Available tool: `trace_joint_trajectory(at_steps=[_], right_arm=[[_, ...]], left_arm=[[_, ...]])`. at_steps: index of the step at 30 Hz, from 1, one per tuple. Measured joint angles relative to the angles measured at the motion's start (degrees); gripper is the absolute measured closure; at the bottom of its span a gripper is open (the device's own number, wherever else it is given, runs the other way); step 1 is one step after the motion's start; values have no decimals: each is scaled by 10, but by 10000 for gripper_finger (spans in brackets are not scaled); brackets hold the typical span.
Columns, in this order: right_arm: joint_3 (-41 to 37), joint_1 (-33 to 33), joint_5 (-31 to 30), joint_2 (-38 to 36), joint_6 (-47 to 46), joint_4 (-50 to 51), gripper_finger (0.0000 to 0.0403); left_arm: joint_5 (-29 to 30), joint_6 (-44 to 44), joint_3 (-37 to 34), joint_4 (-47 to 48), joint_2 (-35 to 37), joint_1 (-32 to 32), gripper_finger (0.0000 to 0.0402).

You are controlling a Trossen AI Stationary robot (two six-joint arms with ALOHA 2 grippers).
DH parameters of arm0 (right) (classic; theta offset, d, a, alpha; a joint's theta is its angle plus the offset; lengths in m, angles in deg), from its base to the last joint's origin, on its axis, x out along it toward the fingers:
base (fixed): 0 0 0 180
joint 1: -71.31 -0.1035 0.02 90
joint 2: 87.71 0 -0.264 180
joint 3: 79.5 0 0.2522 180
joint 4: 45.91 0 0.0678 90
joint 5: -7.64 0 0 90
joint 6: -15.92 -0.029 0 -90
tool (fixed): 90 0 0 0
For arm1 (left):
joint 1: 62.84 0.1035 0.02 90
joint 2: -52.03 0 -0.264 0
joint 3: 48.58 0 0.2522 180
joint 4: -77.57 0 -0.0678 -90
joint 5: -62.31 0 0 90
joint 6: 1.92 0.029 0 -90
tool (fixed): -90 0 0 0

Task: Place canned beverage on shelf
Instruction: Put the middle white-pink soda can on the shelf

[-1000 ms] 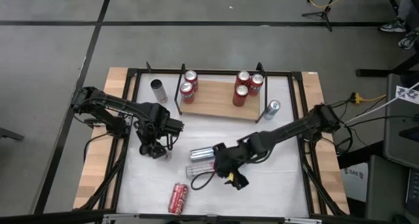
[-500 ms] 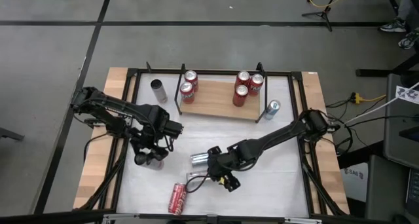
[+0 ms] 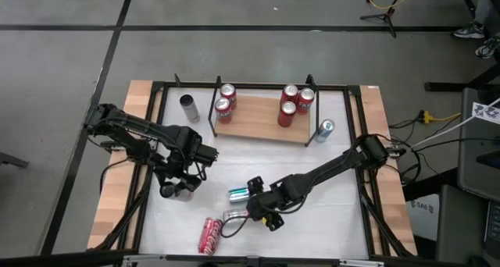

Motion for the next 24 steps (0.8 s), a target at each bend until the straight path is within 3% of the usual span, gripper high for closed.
trace_joint_trajectory(at_steps=[12,24], right_arm=[[0,0,-28,6,0,0,20],[0,0,-29,6,1,1,20]], left_arm=[[-1,-57,-3,-2,0,2,163],[-58,-59,-89,-44,0,2,163]])
